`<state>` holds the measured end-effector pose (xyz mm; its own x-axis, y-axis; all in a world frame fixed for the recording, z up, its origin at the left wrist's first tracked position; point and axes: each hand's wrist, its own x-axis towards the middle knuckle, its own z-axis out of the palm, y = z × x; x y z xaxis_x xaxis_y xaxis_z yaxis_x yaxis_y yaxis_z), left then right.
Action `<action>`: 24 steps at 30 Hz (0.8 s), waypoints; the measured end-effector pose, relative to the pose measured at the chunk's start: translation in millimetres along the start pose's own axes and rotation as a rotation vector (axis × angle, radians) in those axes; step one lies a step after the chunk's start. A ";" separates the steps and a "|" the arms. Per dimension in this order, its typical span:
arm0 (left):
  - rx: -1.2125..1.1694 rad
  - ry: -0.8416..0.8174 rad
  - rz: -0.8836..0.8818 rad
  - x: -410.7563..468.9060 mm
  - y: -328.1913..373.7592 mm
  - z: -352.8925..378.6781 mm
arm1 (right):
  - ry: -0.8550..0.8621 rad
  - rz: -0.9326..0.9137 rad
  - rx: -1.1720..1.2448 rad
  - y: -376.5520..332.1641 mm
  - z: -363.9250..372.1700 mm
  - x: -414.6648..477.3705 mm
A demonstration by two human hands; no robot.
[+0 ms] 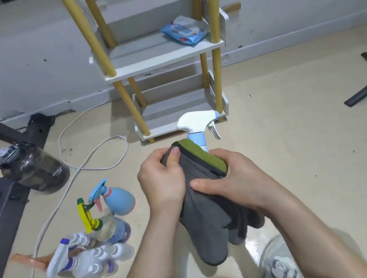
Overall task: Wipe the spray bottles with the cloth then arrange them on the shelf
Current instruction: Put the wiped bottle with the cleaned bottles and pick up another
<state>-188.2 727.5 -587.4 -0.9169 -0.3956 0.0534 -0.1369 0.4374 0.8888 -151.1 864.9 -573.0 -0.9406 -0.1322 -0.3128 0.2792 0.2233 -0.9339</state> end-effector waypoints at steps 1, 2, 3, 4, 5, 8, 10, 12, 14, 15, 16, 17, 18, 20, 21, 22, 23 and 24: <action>-0.106 -0.003 -0.064 -4.1 2.5 -3.7 | -0.044 -0.001 0.037 -5.0 -0.9 -6.4; -0.240 -0.032 -0.139 -9.0 6.9 -7.0 | -0.079 -0.002 0.097 -8.1 -1.1 -12.4; -0.384 -0.081 -0.217 -13.8 11.8 -10.4 | -0.093 0.005 0.166 -10.1 -0.6 -18.1; -0.515 -0.143 -0.295 -17.9 17.5 -13.5 | -0.096 0.014 0.239 -10.6 -0.4 -23.2; -0.621 -0.200 -0.377 -21.8 24.3 -17.1 | -0.112 0.032 0.320 -11.6 -0.6 -28.4; -0.741 -0.246 -0.450 -30.7 38.4 -28.6 | -0.187 0.099 0.531 -16.8 -1.0 -42.5; -0.573 -0.209 -0.312 -33.2 39.2 -31.2 | -0.132 0.074 0.556 -22.9 3.4 -47.5; -0.275 -0.221 -0.113 -43.0 38.3 -38.7 | 0.063 -0.004 0.511 -26.8 8.9 -47.1; -0.014 -0.202 0.185 -58.4 33.0 -52.0 | 0.291 -0.087 0.421 -30.5 11.8 -44.5; 0.036 -0.286 0.319 -67.0 32.6 -57.8 | 0.362 -0.126 0.357 -32.0 12.1 -45.3; 0.024 -0.428 0.375 -73.7 31.1 -61.2 | 0.391 -0.155 0.267 -34.2 12.3 -47.9; -0.032 -0.570 0.329 -78.0 30.1 -63.2 | 0.384 -0.169 0.171 -36.4 13.8 -51.7; -0.101 -0.637 0.248 -78.4 27.6 -64.8 | 0.337 -0.170 0.078 -37.6 16.0 -57.0; -0.244 -0.628 0.117 -72.9 23.4 -64.9 | 0.185 -0.189 -0.021 -42.6 19.9 -68.4; -0.308 -0.609 0.066 -72.8 22.5 -64.0 | 0.165 -0.219 -0.091 -44.4 21.5 -73.1; -0.359 -0.579 0.029 -73.9 22.9 -62.8 | 0.251 -0.273 -0.242 -45.0 22.1 -77.6; -0.389 -0.525 -0.005 -74.7 23.3 -61.2 | 0.438 -0.357 -0.425 -45.3 22.1 -82.7; -0.412 -0.462 -0.036 -75.6 23.5 -59.1 | 0.648 -0.484 -0.552 -45.9 24.1 -89.0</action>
<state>-99.9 720.0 -543.7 -0.9946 0.0262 -0.1002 -0.0989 0.0459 0.9940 -75.6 843.1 -506.5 -0.8997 0.1903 0.3928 -0.1398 0.7269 -0.6724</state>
